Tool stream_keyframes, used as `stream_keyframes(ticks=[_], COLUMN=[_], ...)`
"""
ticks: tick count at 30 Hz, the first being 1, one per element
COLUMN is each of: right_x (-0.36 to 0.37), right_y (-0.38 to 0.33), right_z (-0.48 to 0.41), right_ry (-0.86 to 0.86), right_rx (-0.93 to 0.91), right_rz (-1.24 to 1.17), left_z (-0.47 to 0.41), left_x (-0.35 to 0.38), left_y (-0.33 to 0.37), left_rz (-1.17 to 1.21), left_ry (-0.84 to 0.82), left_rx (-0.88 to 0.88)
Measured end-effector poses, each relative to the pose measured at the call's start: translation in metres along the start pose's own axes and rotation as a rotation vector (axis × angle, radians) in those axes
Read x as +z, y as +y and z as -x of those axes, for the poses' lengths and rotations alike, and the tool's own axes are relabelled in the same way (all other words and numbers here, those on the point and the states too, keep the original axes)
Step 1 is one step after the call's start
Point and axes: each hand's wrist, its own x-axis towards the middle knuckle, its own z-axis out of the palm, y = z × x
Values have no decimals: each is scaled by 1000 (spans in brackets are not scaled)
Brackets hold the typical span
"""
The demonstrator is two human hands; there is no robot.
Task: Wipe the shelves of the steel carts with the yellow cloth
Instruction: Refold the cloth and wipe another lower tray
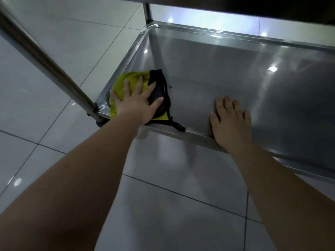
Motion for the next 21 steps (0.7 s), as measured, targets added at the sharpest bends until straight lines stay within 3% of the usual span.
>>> stream_keyframes(ticks=[8,12,16,19,21], right_x=[-10,-9,-9,-8,-7], right_y=[7,11,10,10,9], right_z=[-6,-5,-6,-7,-6], right_ry=[-58,-111,-105,-126,-136], right_rx=[41,60,50,49,39], right_rz=[300,162,180,187,194], left_z=[-4,-11,-31,-39,-36], left_x=[3,6,-2,0,6], left_y=[-6,-13,-12,21,72], left_rz=[-3,26,18,55,46], left_ry=[44,34,13,12,28], left_rx=[-10,-5,-62,-64,80])
